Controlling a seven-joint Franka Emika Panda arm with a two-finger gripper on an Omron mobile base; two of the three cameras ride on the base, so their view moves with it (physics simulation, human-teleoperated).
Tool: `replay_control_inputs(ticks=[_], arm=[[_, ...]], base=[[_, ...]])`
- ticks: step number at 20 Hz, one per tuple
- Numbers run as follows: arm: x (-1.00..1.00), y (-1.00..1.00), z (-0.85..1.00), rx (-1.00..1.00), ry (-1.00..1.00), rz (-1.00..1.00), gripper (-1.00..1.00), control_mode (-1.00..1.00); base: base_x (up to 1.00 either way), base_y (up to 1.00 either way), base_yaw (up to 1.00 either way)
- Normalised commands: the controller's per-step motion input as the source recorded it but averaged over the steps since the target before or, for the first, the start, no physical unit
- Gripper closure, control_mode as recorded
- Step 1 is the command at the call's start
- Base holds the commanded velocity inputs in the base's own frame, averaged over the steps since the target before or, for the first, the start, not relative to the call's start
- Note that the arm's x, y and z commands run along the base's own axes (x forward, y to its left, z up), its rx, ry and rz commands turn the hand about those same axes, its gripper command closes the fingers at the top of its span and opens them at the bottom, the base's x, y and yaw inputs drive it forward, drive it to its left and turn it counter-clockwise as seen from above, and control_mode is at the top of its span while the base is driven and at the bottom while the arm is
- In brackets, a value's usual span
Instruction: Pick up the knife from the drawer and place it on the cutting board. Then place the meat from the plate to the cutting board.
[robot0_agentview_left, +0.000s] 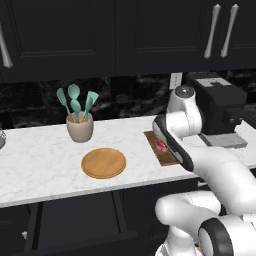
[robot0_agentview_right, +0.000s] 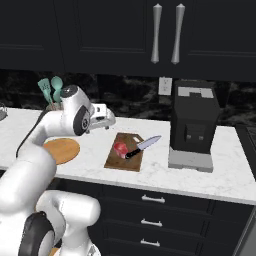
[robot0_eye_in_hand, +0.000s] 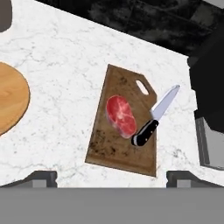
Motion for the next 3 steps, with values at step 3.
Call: replay_control_inputs(ticks=[3], arm=[[-0.35, 0.10, 0.35, 0.01, -0.14, 0.03, -1.00, -1.00]], base=[[0.00, 0.00, 0.00]])
